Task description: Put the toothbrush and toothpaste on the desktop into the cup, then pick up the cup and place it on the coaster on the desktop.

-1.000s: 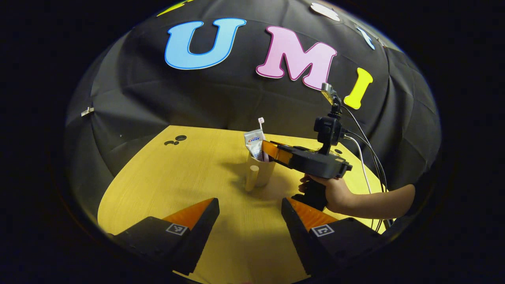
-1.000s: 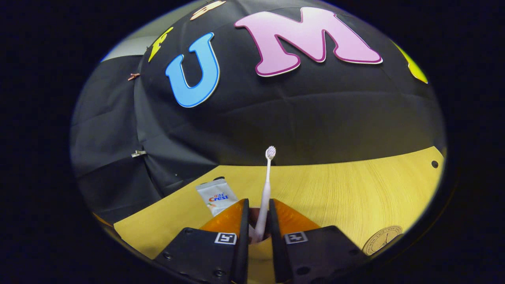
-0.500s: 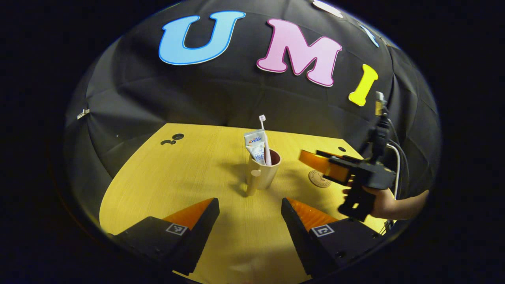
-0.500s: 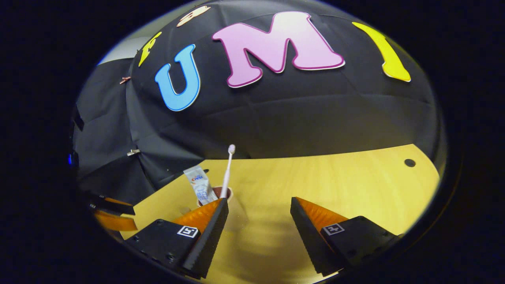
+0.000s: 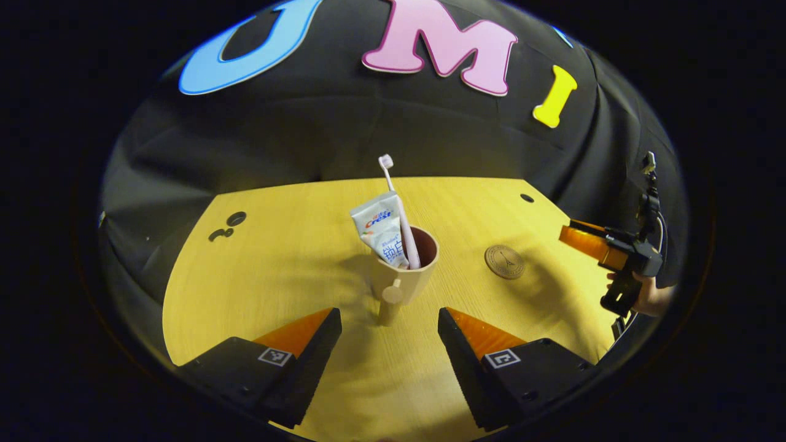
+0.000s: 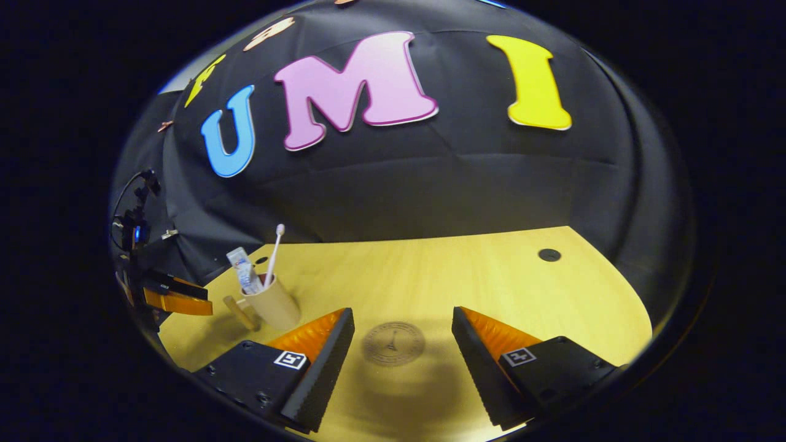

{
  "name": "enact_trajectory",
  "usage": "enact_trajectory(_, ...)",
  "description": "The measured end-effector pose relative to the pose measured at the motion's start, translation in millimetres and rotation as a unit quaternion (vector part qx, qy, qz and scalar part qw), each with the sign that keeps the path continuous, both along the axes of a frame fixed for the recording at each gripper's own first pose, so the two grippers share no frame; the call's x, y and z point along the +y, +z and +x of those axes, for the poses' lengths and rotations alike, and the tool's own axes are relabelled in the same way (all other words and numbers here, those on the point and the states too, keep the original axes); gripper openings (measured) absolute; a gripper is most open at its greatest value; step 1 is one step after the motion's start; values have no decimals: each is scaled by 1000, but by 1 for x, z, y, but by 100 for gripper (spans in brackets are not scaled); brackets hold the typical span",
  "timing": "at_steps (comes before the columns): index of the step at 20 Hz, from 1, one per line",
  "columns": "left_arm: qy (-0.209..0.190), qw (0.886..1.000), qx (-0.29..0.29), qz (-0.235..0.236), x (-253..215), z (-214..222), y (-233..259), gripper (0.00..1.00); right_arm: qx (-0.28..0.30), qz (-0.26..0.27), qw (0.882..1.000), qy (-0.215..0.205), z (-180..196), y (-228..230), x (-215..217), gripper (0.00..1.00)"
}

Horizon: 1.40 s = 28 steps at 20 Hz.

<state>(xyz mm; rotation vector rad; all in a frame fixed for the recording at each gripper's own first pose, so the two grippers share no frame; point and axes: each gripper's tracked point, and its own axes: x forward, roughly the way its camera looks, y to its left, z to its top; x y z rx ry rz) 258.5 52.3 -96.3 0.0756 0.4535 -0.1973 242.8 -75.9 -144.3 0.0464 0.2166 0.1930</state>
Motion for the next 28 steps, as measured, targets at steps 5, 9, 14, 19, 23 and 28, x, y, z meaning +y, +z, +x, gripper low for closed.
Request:
enact_trajectory(5, -21, 997, 68, 27, -7, 40, -26, 98, -1, -10, 998, -58, -16, 4, -74, 98)
enact_trajectory(9, -10, 992, 119, 33, -5, 53, -41, 97, 28, -28, 996, -78, -46, -2, -123, 98)
enact_trajectory(14, 0, 986, 165, 28, -5, 60, -52, 84, 48, -48, 992, -105, -89, 1, -176, 98)
enact_trajectory(19, -2, 982, 181, 52, -12, 66, -46, 69, 54, -33, 990, -124, -112, -5, -191, 98)
enact_trajectory(23, -6, 978, 192, 77, -21, 67, -46, 37, 61, 1, 991, -118, -113, -9, -178, 98)
enact_trajectory(28, 13, 982, 179, 65, -24, 68, -46, 28, 62, 13, 991, -115, -112, -8, -175, 98)
